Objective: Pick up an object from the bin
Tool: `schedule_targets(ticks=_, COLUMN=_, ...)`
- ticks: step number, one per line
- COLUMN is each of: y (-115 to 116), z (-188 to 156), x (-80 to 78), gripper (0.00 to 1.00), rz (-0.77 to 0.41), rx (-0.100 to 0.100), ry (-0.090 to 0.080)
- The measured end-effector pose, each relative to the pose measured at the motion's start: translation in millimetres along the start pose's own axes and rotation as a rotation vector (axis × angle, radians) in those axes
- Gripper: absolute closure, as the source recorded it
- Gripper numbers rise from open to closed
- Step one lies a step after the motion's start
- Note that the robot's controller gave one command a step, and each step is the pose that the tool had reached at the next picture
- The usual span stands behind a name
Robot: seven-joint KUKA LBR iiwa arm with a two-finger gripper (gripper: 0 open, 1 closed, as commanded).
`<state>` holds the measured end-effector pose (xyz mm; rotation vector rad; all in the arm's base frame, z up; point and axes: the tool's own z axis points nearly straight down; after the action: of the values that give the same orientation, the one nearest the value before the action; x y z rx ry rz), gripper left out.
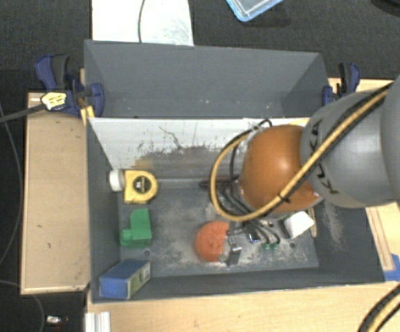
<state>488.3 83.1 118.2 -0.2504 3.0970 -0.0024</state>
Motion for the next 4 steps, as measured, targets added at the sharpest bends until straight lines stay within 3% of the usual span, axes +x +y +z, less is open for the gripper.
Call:
schedule_targets(ticks=1, y=6.3, z=41.5, x=-26.7, gripper=0.0, rz=0.145, rx=0.0, ry=0.007)
schedule_targets(ticks=2, y=-1.7, z=22.7, x=0.0, gripper=0.0, rz=0.075, rx=-0.002, ry=-0.003)
schedule_targets(ticks=3, y=-33.0, z=46.9, x=-7.8, gripper=1.0, rz=0.075, rx=0.0, ry=0.002)
schedule_targets(ticks=4, y=-33.0, z=46.9, x=-7.8, gripper=1.0, rz=0.075, rx=0.0, ry=0.002)
